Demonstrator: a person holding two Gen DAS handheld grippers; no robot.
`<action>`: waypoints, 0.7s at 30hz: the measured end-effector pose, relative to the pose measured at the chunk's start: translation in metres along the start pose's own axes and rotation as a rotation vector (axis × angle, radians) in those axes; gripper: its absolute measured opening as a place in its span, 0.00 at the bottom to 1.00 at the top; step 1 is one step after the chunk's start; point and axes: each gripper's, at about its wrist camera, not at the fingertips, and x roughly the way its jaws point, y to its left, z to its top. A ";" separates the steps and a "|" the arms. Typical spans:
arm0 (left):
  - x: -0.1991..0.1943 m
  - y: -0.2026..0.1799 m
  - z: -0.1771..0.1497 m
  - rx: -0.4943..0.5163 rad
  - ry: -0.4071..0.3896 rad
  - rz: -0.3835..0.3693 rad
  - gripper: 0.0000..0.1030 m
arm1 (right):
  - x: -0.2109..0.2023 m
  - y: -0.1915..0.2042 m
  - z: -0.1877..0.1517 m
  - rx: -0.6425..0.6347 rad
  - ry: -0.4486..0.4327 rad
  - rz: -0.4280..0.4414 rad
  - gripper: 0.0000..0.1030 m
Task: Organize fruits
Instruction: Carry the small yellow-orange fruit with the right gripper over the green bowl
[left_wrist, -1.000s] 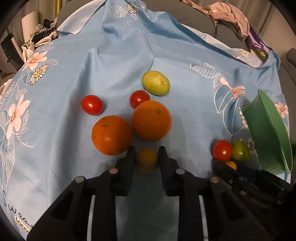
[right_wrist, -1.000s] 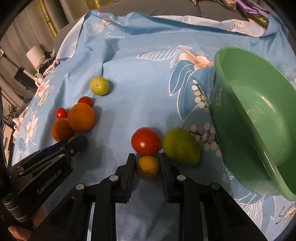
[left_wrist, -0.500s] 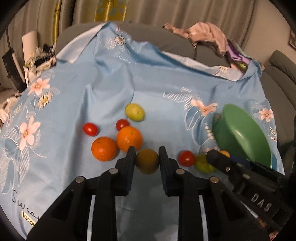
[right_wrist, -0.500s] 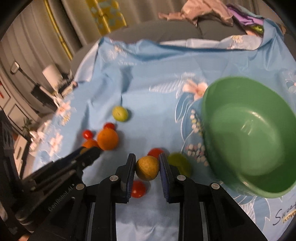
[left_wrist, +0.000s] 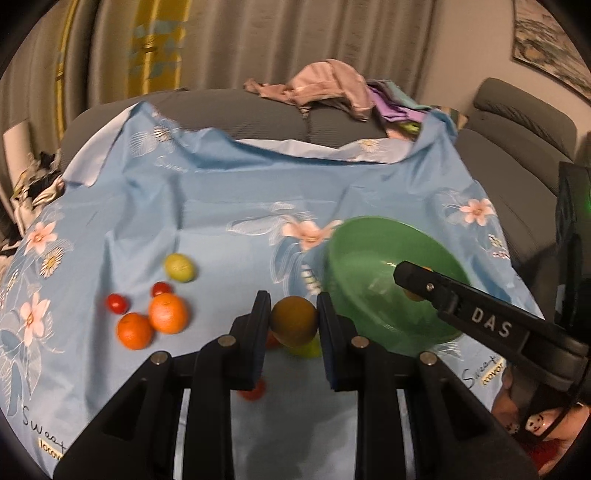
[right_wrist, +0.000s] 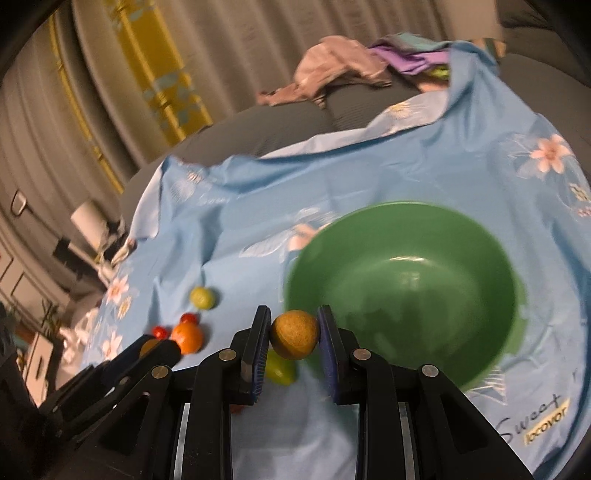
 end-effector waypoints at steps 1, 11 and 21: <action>0.002 -0.006 0.001 0.010 0.004 -0.009 0.24 | -0.003 -0.007 0.002 0.018 -0.008 -0.007 0.27; 0.029 -0.047 0.011 0.054 0.070 -0.139 0.24 | -0.012 -0.047 0.007 0.114 -0.034 -0.057 0.27; 0.062 -0.071 0.023 0.181 0.140 -0.142 0.24 | -0.013 -0.085 0.005 0.203 -0.020 -0.079 0.27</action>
